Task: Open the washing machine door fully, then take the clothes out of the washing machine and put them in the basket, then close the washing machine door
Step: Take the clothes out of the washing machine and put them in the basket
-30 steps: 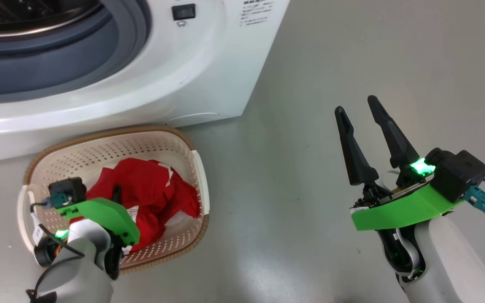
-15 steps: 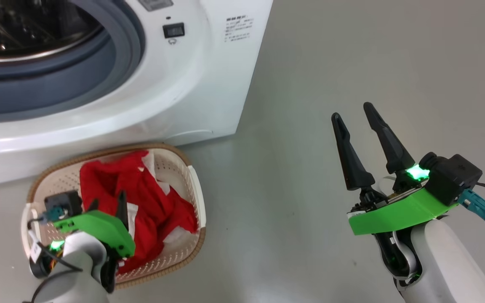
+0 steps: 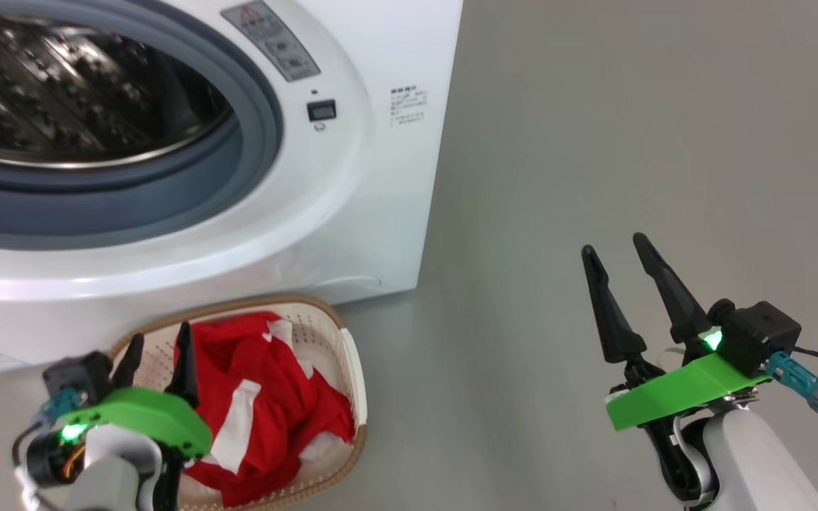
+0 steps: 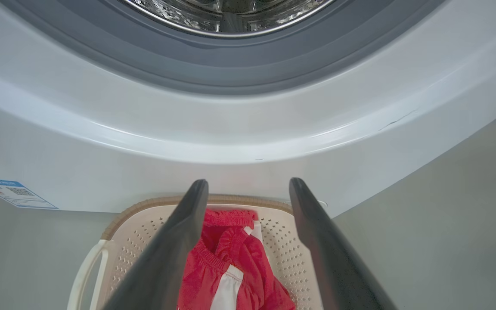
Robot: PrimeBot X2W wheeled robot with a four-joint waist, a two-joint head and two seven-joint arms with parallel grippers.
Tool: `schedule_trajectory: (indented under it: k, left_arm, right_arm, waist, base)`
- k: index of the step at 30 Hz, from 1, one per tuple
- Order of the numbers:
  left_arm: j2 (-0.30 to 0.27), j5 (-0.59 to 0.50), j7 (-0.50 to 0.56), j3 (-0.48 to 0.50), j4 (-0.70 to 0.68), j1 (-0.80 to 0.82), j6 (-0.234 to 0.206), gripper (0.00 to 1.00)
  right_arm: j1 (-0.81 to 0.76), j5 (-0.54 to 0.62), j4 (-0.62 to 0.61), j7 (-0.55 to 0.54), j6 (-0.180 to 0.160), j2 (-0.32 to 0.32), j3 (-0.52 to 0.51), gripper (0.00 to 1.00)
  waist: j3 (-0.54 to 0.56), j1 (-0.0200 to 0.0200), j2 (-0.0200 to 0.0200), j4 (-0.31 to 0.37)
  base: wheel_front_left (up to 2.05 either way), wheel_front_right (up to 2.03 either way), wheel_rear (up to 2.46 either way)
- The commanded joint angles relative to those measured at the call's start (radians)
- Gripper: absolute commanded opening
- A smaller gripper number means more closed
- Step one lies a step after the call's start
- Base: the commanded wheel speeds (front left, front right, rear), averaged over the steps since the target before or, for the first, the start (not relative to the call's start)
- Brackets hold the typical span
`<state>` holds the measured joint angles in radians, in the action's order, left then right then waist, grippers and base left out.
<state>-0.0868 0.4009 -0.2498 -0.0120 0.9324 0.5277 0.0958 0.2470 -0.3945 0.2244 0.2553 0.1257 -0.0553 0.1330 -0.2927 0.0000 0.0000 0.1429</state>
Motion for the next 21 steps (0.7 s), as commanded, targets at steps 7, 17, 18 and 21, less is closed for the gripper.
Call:
schedule_trajectory:
  k: [7, 17, 18, 21]
  left_arm:
    - [-0.011, -0.069, -0.012, 0.110, -0.261, -0.165, -0.026, 1.00]
    - [0.021, -0.148, -0.012, 0.160, -0.539, -0.329, -0.029, 1.00]
    - [0.023, -0.153, -0.012, 0.162, -0.563, -0.341, -0.027, 1.00]
    - [0.030, -0.158, -0.012, 0.160, -0.636, -0.386, -0.016, 1.00]
  right_arm:
    - [-0.022, 0.005, 0.057, 0.006, 0.005, 0.005, -0.011, 1.00]
    - [-0.033, 0.034, 0.092, 0.006, 0.005, 0.005, -0.014, 1.00]
    - [-0.035, 0.035, 0.091, 0.006, 0.005, 0.005, -0.014, 1.00]
    - [-0.045, 0.036, 0.077, 0.006, 0.005, 0.002, -0.010, 1.00]
  waist:
    - [0.127, 0.0000, 0.0000, -0.019]
    - [0.215, 0.0000, 0.0000, -0.022]
    - [0.221, 0.0000, 0.0000, -0.023]
    - [0.244, 0.0000, 0.0000, -0.027]
  base:
    - [0.00, 0.00, 0.00]
    - [0.00, 0.00, 0.00]
    - [0.00, 0.00, 0.00]
    - [0.00, 0.00, 0.00]
